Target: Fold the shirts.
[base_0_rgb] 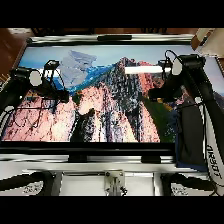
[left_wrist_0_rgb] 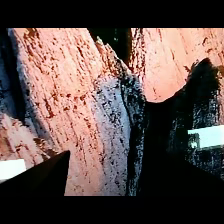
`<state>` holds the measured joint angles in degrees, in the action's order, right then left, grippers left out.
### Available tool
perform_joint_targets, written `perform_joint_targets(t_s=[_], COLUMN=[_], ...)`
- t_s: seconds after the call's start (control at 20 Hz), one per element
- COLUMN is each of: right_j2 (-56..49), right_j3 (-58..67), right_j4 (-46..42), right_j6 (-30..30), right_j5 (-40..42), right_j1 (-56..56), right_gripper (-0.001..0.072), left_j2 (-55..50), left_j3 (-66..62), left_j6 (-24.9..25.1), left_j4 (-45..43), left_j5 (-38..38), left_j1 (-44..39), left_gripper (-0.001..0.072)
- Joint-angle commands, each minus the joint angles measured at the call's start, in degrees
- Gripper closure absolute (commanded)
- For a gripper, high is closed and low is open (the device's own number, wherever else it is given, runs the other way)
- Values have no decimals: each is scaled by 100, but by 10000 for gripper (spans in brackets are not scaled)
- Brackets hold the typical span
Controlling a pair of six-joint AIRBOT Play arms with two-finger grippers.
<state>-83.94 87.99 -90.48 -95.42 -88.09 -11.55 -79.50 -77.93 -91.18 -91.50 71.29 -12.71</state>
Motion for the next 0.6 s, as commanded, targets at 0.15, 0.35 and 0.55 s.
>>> perform_joint_targets(t_s=[0.15, 0.35, 0.55], right_j2=[0, -4, -4], right_j3=[2, 2, 2], right_j4=[0, -11, -162], right_j6=[11, 35, 81], right_j5=[1180, 1814, 2420], right_j1=[-4, -4, -7], right_gripper=[85, 84, 85], left_j2=[-2, -2, -306], left_j3=[2, 2, -424], left_j6=[-457, -756, -769], left_j4=[68, 302, 280], left_j5=[-1220, -1558, -2966], left_j1=[-31, -31, 199], left_gripper=[24, 24, 65])
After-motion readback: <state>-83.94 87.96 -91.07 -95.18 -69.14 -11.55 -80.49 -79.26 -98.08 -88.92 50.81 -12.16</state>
